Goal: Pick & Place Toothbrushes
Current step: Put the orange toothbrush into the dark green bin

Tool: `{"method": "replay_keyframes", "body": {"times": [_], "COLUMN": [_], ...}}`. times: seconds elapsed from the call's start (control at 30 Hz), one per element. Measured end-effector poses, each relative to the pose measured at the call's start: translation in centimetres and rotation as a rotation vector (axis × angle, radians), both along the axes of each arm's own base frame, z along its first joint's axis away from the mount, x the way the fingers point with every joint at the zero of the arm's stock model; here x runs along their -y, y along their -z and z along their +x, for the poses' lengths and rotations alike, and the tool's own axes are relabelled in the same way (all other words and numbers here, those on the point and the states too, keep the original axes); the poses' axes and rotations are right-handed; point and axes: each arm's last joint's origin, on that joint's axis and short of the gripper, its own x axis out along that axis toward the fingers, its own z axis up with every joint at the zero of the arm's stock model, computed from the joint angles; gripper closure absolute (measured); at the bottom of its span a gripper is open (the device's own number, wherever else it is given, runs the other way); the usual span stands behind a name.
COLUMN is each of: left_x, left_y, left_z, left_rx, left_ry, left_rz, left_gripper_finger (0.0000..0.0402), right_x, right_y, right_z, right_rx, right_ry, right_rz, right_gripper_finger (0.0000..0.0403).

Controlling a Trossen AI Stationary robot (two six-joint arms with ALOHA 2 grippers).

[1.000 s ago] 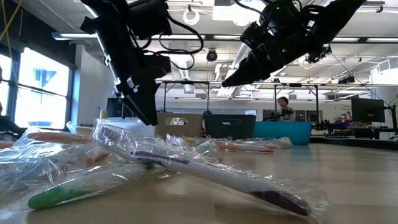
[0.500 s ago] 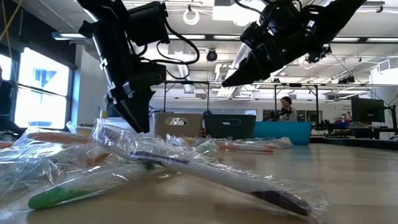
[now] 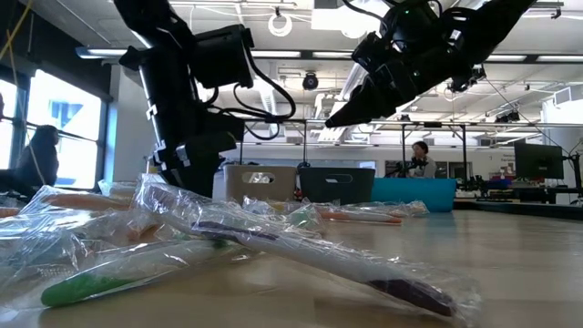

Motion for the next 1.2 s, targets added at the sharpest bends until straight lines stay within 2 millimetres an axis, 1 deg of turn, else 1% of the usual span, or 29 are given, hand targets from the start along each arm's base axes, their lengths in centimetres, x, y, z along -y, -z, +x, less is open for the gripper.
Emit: {"method": "replay_keyframes", "body": {"times": [0.43,0.53,0.8,1.0,1.2], "left_x": [-0.01,-0.02,-0.01,-0.03,-0.05], "left_y": [-0.05,-0.05,-0.09,-0.17,-0.16], "left_z": [-0.01,0.0,0.11,0.47,0.42], "left_rx": [0.004,0.005,0.018,0.06,0.054], "left_ry": [0.0,0.0,-0.001,-0.002,-0.002], "left_rz": [0.002,0.002,0.002,0.007,0.01], "left_gripper_finger": [0.0224,0.0238,0.0292,0.0307,0.0322], "right_x": [-0.01,0.0,-0.01,0.0,-0.01], "right_y": [0.0,0.0,0.0,0.0,0.0], "right_z": [0.0,0.0,0.0,0.0,0.0], "right_rx": [0.0,0.0,0.0,0.0,0.0], "right_ry": [0.0,0.0,0.0,0.001,0.0], "right_rz": [0.0,0.0,0.0,0.0,0.0], "right_gripper_finger": [0.0156,0.0156,0.0156,0.0156,0.0156]}}
